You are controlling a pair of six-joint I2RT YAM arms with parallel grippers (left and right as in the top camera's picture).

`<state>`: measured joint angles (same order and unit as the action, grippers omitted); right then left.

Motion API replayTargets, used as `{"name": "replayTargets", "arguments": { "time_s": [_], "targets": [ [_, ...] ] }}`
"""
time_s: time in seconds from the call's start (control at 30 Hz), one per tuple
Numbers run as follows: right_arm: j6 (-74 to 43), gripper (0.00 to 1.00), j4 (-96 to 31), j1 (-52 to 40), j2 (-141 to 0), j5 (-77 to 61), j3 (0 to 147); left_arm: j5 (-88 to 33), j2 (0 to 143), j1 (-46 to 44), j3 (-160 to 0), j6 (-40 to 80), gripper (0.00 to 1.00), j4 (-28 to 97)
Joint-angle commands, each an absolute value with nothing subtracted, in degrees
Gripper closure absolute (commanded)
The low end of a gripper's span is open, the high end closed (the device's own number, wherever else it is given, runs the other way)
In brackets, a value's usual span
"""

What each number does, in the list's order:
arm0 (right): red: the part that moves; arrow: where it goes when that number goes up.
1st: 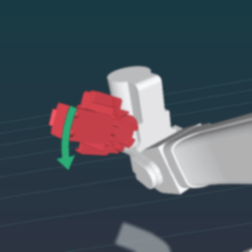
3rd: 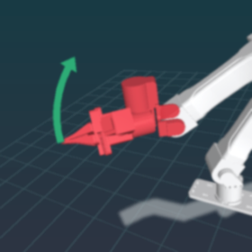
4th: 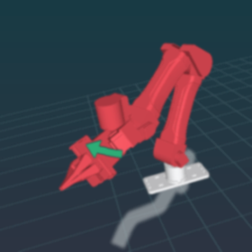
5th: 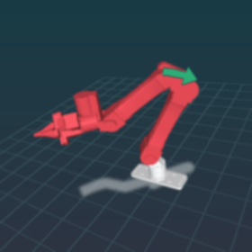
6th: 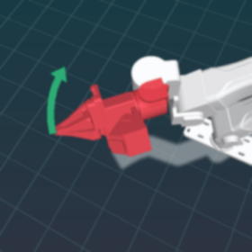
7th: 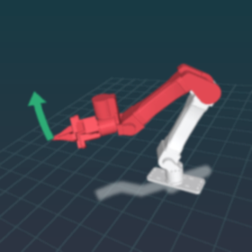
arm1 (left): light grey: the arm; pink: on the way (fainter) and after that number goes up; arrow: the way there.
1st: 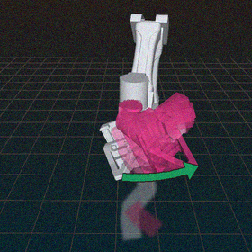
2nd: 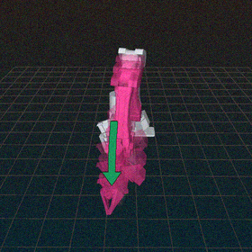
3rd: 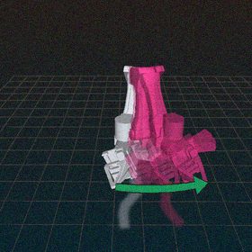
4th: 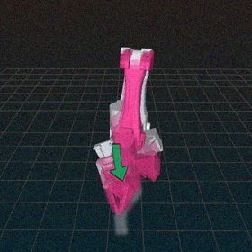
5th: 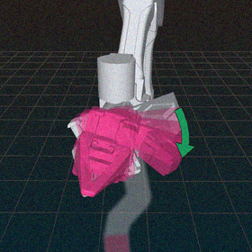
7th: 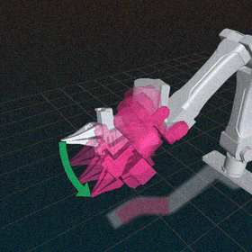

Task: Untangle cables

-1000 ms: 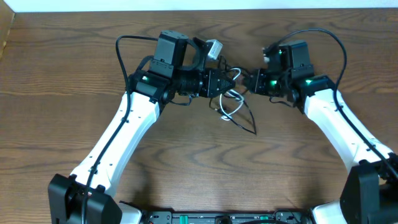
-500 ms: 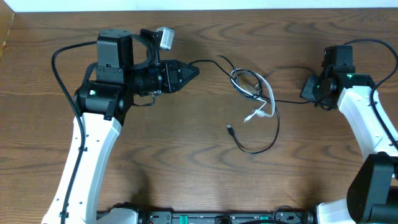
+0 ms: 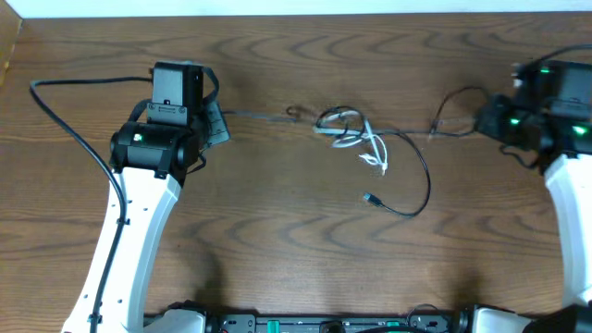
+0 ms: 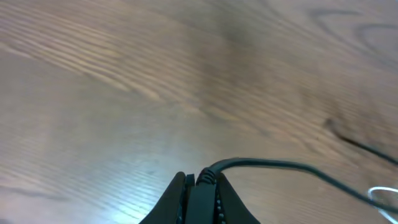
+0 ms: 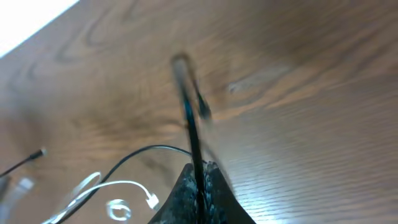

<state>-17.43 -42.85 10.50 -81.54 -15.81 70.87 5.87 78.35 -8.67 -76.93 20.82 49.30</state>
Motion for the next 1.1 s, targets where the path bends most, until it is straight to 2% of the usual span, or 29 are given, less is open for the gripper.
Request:
{"name": "replayTargets", "arguments": {
  "time_s": [0.0, 0.07, 0.13, 0.27, 0.3, 0.37, 0.4, 0.53, 0.77, 0.83, 0.9, 0.93, 1.0, 1.07],
  "targets": [
    [-16.6, 0.99, -43.0, 10.9, -82.5, -21.2, 71.7, 3.6, 79.4, -8.1, -77.3, 18.3, 0.87, 49.6],
    [-16.4, 0.99, -43.1, 9.5, -83.3, -22.6, 71.7, -5.7, 80.3, -8.2, -77.3, 14.5, 0.83, 49.5],
    [-15.8, 0.99, -43.2, 6.7, -84.3, -22.9, 71.7, -17.0, 82.1, -8.7, -77.3, 9.3, 0.72, 49.5],
    [-16.7, 0.99, -42.9, 4.5, -85.7, -21.3, 71.7, -18.4, 85.3, -10.1, -77.3, 7.2, 0.59, 50.0],
    [-16.7, 0.99, -42.6, 4.5, -86.3, -21.4, 71.7, -18.4, 86.4, -10.1, -77.3, 7.3, 0.53, 50.0],
    [-16.7, 0.87, -42.5, 4.5, -87.3, -21.4, 71.7, -18.4, 88.8, -10.1, -77.3, 7.2, 0.44, 49.6],
    [-16.6, 0.78, -42.5, 4.5, -87.9, -21.3, 71.7, -18.4, 90.2, -10.1, -77.3, 7.2, 0.44, 48.9],
    [-15.6, 0.62, -42.2, 4.6, -88.3, -21.3, 71.7, -15.3, 97.1, -10.4, -77.3, 9.4, 0.44, 47.1],
    [-15.2, 0.55, -42.0, 4.5, -88.3, -21.5, 71.7, -13.7, 108.8, -12.0, -77.3, 18.3, 0.45, 42.6],
    [-15.2, 0.54, -42.0, 4.4, -88.3, -21.6, 71.7, -13.6, 110.8, -12.7, -77.3, 18.3, 0.49, 40.6],
    [-15.2, 0.53, -42.0, 4.3, -88.3, -21.6, 71.7, -13.6, 112.5, -12.9, -77.3, 19.7, 0.61, 39.3],
    [-15.2, 0.53, -42.0, 4.3, -88.3, -21.6, 71.7, -13.6, 113.2, -13.0, -77.3, 20.8, 0.74, 38.9],
    [-15.2, 0.53, -41.9, 4.2, -88.3, -22.0, 71.7, -13.4, 113.5, -13.0, -77.3, 20.9, 0.92, 38.6],
    [-15.2, 0.52, -41.6, 3.9, -88.3, -23.6, 71.7, -12.8, 113.3, -13.0, -77.4, 20.7, 0.93, 38.3]
  ]
}}
